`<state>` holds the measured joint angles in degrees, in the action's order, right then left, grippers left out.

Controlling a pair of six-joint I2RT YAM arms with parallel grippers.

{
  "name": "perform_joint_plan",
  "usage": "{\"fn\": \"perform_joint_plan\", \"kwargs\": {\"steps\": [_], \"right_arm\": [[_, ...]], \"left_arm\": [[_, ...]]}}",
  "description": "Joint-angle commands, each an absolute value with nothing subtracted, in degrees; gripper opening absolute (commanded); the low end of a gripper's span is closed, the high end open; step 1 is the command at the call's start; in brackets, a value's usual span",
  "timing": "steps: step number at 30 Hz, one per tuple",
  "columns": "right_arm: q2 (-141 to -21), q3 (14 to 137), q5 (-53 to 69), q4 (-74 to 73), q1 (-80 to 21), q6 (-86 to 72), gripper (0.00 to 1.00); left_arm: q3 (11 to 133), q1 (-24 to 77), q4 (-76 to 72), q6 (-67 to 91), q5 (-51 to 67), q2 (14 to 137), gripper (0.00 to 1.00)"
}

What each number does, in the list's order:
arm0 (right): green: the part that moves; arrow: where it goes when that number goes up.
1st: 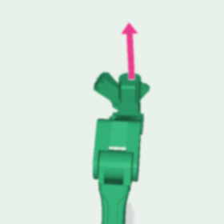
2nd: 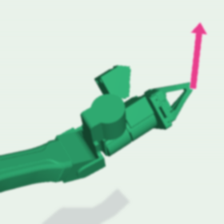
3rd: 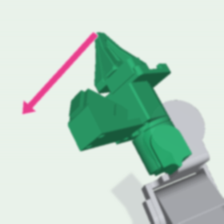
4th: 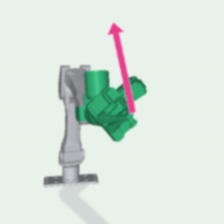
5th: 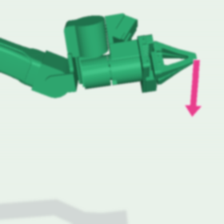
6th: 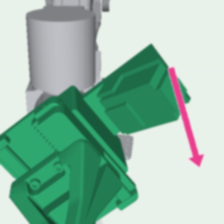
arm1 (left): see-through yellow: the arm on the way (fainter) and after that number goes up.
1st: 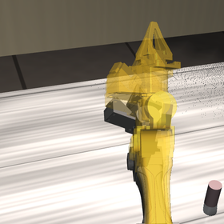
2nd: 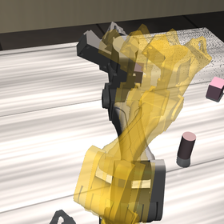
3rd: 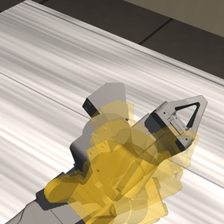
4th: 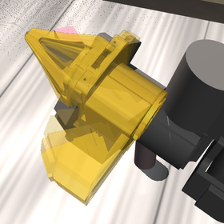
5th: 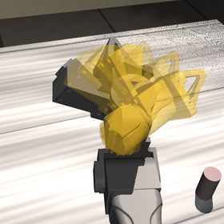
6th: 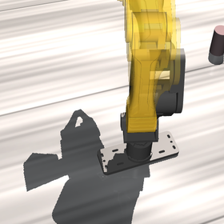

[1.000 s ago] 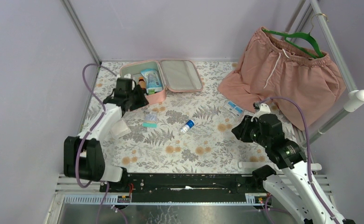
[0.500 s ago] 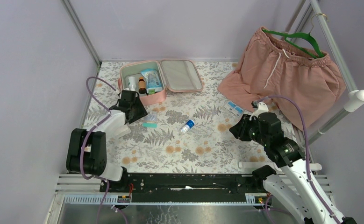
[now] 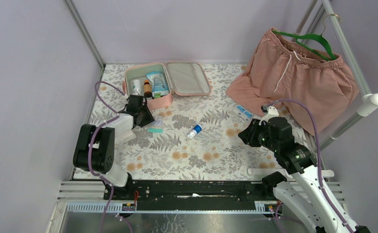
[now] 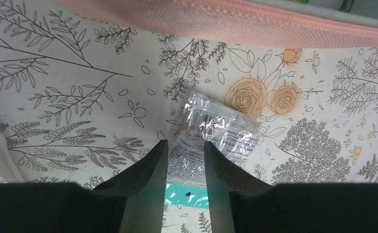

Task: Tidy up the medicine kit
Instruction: Pick up the medical item at the center of the board.

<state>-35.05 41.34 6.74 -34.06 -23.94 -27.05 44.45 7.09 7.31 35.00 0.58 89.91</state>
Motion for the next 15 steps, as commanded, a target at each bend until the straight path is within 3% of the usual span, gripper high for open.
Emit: {"fn": "perform_joint_plan", "kwargs": {"steps": [1, 11, 15], "right_arm": [[-35.24, 42.98, 7.29, -34.29, -23.82, -26.28, 0.30], [-34.83, 42.54, 7.16, -34.47, -23.78, -26.22, 0.31], [-34.76, 42.45, 7.12, -34.45, -23.80, -26.19, 0.31]], "left_arm": [[43.68, 7.47, 3.69, 35.26, 1.33, 90.45, 0.35], [44.90, 7.43, 5.93, 35.48, 0.99, 88.72, 0.05], [45.17, 7.72, 9.05, 35.92, 1.72, 85.31, 0.00]]}}
